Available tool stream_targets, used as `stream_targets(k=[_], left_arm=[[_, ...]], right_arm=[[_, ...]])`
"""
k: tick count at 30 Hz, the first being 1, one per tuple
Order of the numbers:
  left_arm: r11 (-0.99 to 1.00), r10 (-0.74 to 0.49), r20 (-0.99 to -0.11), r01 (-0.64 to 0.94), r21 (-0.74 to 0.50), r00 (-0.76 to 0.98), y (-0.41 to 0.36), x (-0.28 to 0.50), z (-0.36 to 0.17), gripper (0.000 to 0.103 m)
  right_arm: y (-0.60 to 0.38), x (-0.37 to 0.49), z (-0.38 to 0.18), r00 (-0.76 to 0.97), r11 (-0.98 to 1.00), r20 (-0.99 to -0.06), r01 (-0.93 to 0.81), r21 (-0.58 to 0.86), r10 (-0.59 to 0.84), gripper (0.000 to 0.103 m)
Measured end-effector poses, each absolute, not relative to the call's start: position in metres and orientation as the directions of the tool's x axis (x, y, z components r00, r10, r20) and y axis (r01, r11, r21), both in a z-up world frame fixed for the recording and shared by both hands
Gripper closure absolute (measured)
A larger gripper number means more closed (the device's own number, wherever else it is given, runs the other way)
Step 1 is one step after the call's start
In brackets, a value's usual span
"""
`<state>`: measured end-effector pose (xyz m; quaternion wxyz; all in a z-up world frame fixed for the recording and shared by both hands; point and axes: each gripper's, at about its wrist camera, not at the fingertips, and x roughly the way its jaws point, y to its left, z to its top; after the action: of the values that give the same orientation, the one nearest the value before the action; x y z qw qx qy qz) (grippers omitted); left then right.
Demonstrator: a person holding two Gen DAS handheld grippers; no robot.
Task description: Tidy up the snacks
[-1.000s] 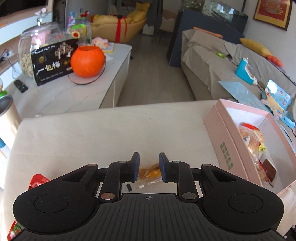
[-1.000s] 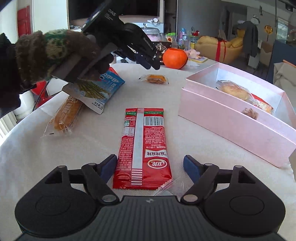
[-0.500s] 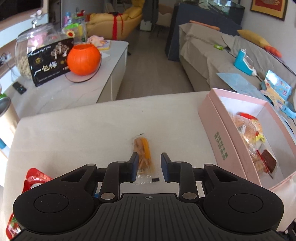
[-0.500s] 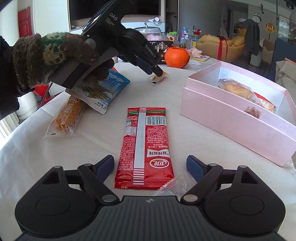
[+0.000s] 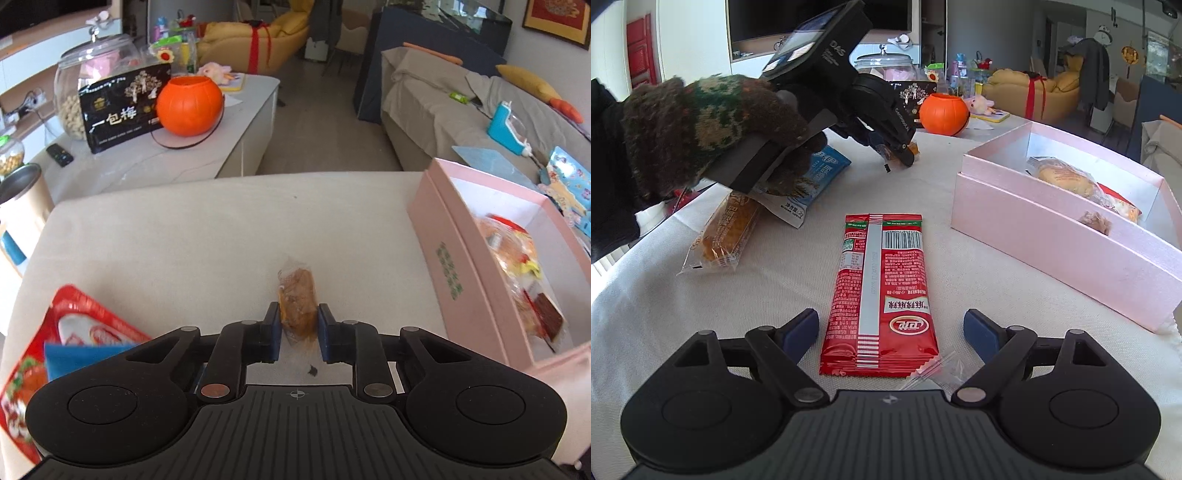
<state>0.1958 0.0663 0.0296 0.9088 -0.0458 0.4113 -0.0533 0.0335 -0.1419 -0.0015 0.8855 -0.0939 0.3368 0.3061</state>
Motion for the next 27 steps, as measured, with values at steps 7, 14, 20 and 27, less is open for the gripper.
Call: stream_targets(k=[7, 14, 20, 27], left_arm=[[0.964, -0.264, -0.696, 0.164, -0.209, 0.668, 0.040, 0.090, 0.035, 0.079], [0.975, -0.221, -0.682, 0.148, -0.164, 0.698, 0.034, 0.029, 0.026, 0.079], [0.971, -0.238, -0.666, 0.151, -0.187, 0.707, 0.036, 0.020, 0.017, 0.079], [0.966, -0.254, -0.621, 0.160, -0.205, 0.741, 0.034, 0.006, 0.008, 0.079]], right_arm=[[-0.132, 0.036, -0.002, 0.526, 0.747, -0.697, -0.665, 0.020, 0.487, 0.000], [-0.134, 0.044, 0.014, 0.444, 0.746, -0.765, -0.662, 0.070, 0.466, 0.006], [-0.165, 0.022, 0.028, 0.450, 0.764, -0.787, -0.644, 0.041, 0.422, 0.008], [-0.194, 0.008, 0.020, 0.540, 0.799, -0.804, -0.583, -0.146, 0.247, 0.008]])
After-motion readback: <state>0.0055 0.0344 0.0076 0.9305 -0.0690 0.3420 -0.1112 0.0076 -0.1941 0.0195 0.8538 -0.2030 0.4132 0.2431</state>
